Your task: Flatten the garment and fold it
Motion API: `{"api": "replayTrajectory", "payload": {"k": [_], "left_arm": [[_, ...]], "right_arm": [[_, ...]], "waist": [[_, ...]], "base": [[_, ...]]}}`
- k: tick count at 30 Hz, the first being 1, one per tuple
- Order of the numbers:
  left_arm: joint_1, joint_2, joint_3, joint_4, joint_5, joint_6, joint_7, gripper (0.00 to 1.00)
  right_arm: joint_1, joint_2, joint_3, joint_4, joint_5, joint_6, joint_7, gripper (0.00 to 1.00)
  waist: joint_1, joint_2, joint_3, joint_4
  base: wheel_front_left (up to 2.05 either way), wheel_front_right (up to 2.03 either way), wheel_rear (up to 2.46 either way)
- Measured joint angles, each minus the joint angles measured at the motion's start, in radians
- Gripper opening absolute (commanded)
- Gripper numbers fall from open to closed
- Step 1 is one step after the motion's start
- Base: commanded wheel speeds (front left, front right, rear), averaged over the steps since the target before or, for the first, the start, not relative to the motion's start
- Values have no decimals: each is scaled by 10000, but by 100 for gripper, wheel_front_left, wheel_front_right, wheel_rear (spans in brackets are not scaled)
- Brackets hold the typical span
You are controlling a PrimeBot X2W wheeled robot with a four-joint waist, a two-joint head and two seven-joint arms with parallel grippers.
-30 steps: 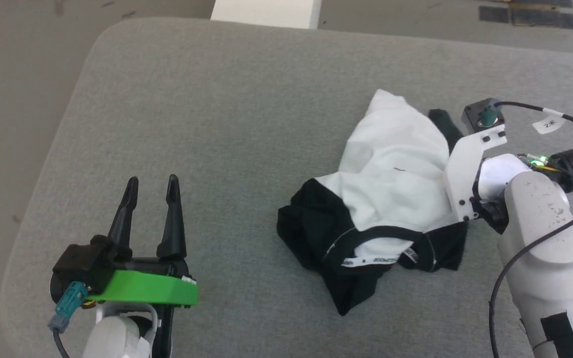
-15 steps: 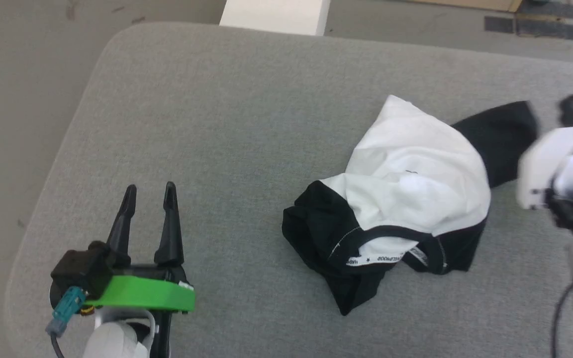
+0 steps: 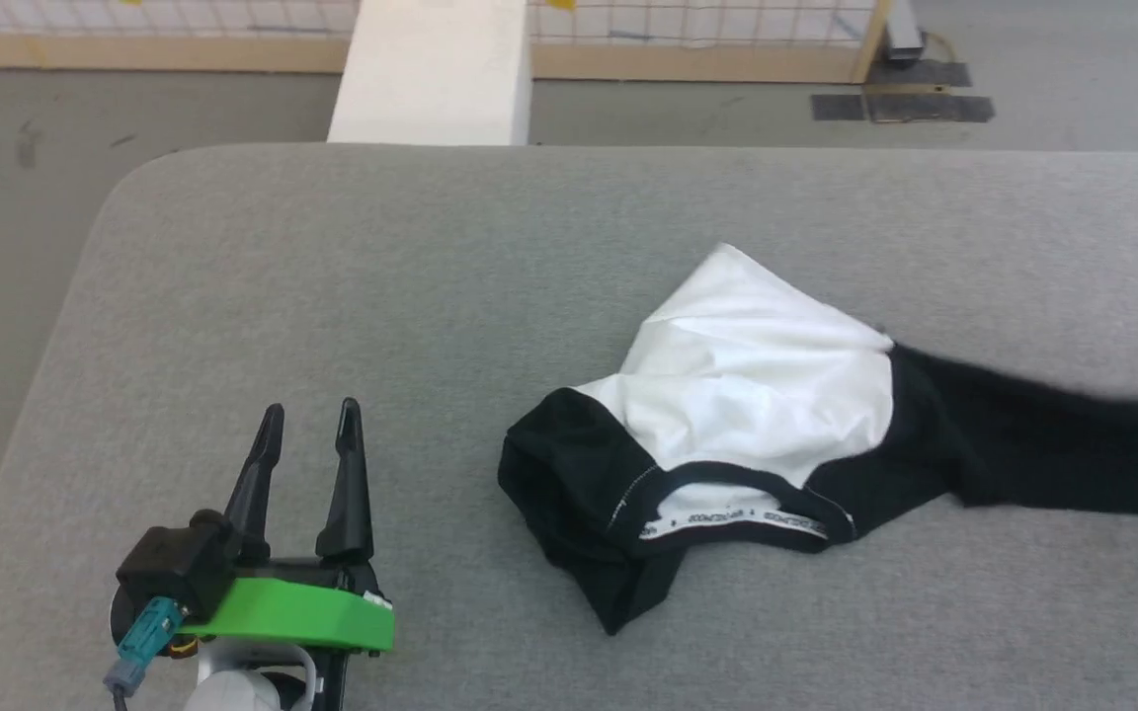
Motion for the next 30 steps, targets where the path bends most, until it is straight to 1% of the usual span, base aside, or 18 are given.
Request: {"api": "replayTrajectory", "payload": {"k": [1,2,4,7,10,12,16,20,24,26,28,29,30], "left_arm": [[-1,0,4,6,0,-2,0,100],[0,-2,15,19,0,-2,0,100],[0,-2,63,38,0,-2,0,100],[4,-2,134,86,2,-2,0,100],[6,-2,128,173,0,-8,0,100],[6,-2,102,226,-2,-8,0,100],[7,-2,4,286,-31,-8,0,100],[16,-2,-102,326,-31,0,0,100],[78,-2,-148,387,-58,23,0,100],[121,-2,-244,652,-625,111,2,100],[134,0,-520,1151,-1141,138,529,100],[121,0,-646,1407,-1605,228,1026,100],[79,0,-861,1674,-1937,265,1781,100]], "right_arm": [[45,123,-125,-104,-67,-2,13,48],[106,282,-155,-276,-173,-2,-40,100],[124,627,-196,-639,-184,-2,-336,100],[87,1126,-36,-1317,-17,-2,-1091,100],[100,1582,382,-2002,314,-2,-1843,100],[203,1996,721,-2468,662,-2,-2336,100],[941,2686,1436,-3175,1327,-2,-3139,100],[2017,2934,2144,-3448,1914,-2,-3661,100],[2846,2938,2821,-3081,3208,-2,-4190,100],[3150,2957,3149,-2821,3588,-2,-4569,100],[3308,2959,3379,-2596,3833,-2,-4830,100],[3361,2959,3501,-2512,3833,-2,-4953,100],[3378,2961,3599,-2435,3837,-2,-5045,100]], "waist": [[0,0,-10,-35],[0,0,-18,-71],[0,0,-31,-120],[0,0,-83,-158],[0,0,-182,-166],[0,0,-271,-151],[0,0,-422,-66],[0,0,-535,47],[0,0,-596,142],[0,0,-608,134],[0,0,-604,104],[0,0,-600,83],[0,0,-597,56]], "base": [[0,0,0],[0,0,0],[0,0,0],[0,0,0],[0,0,0],[0,0,0],[0,0,0],[0,0,0],[0,0,0],[0,0,0],[0,0,0],[0,0,0],[0,0,0]]}}
